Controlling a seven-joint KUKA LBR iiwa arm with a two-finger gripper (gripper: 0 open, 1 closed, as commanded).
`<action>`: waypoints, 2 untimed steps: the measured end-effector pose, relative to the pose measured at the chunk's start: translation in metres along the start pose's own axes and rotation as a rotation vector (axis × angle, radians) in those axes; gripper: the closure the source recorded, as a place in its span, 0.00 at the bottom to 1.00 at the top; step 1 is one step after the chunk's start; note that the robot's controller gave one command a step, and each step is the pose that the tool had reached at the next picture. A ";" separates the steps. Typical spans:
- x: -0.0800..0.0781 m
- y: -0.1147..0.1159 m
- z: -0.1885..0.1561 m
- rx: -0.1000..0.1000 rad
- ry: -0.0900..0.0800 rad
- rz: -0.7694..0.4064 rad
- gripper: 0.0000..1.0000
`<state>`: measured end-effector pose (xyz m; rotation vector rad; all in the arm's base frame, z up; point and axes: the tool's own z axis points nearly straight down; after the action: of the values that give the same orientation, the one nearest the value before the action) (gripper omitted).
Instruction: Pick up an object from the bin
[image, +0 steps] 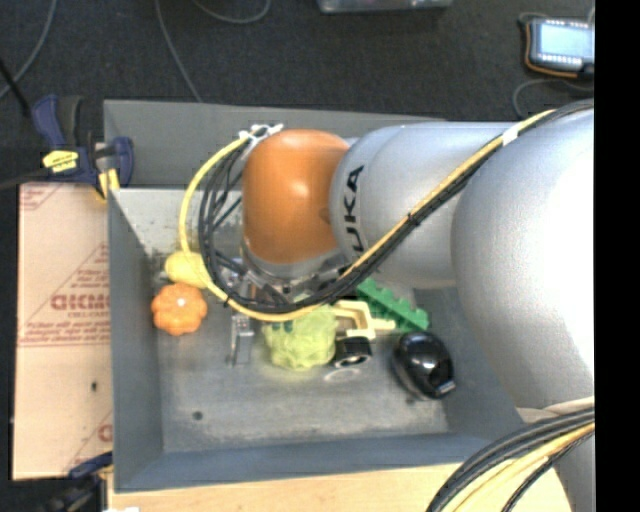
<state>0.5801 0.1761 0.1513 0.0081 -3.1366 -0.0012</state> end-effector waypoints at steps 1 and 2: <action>-0.002 -0.001 -0.005 -0.002 -0.007 0.003 0.00; 0.004 -0.010 0.005 -0.001 -0.011 -0.134 0.00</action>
Offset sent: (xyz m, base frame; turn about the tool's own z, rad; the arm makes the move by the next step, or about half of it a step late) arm -0.0227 -0.0421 -0.0366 -0.4633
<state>0.5759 0.1657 0.1464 0.2190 -3.1396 -0.0034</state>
